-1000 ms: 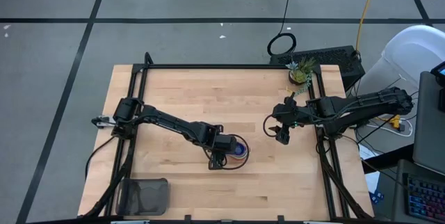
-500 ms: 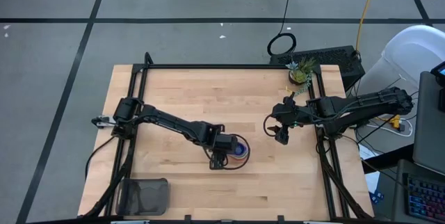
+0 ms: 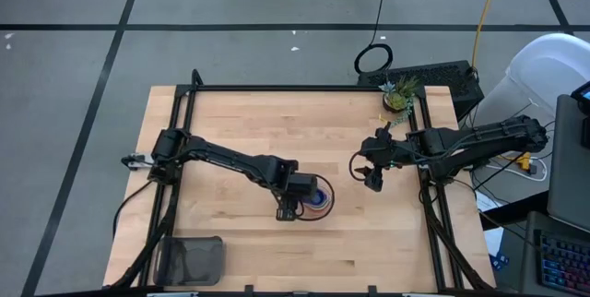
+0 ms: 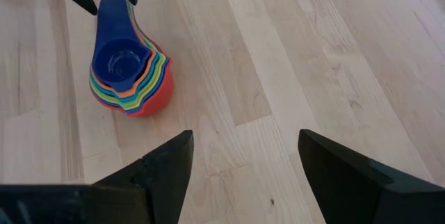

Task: Nest measuring cups in basket
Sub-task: Put the nested measuring cups into the black bin

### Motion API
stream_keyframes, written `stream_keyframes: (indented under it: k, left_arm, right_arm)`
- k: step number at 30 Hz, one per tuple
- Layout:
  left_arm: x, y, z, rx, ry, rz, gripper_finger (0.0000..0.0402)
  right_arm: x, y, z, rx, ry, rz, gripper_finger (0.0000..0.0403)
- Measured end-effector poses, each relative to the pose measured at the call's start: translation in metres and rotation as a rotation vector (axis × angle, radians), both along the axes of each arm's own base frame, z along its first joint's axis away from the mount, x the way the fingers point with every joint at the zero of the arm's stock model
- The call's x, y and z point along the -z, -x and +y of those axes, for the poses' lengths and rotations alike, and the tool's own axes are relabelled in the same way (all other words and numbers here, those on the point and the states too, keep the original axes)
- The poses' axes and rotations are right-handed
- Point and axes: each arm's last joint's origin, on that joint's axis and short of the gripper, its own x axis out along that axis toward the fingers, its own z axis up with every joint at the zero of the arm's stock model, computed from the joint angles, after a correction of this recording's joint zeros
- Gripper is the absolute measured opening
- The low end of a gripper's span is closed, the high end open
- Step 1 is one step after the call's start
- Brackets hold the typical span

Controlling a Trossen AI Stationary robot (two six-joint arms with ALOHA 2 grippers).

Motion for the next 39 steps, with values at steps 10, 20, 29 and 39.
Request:
stream_keyframes:
  k: [10, 20, 29, 39]
  left_arm:
    - [0.013, -0.012, 0.003, 0.029, -0.001, 0.104, 0.0209]
    - [-0.002, -0.023, 0.001, 0.048, -0.027, 0.067, 0.0209]
    - [0.003, -0.025, 0.002, 0.091, -0.014, 0.08, 0.0209]
    - [0.023, -0.035, 0.005, 0.088, 0.012, 0.084, 0.0209]
  right_arm:
    - [0.0, 0.0, 0.0, 0.0, -0.003, 0.002, 0.0254]
    - [0.0, 0.001, 0.0, 0.0, -0.002, 0.009, 0.0254]
    - [0.001, 0.001, 0.0, 0.002, -0.005, 0.015, 0.0254]
    - [0.001, 0.002, 0.0, 0.002, -0.004, 0.024, 0.0254]
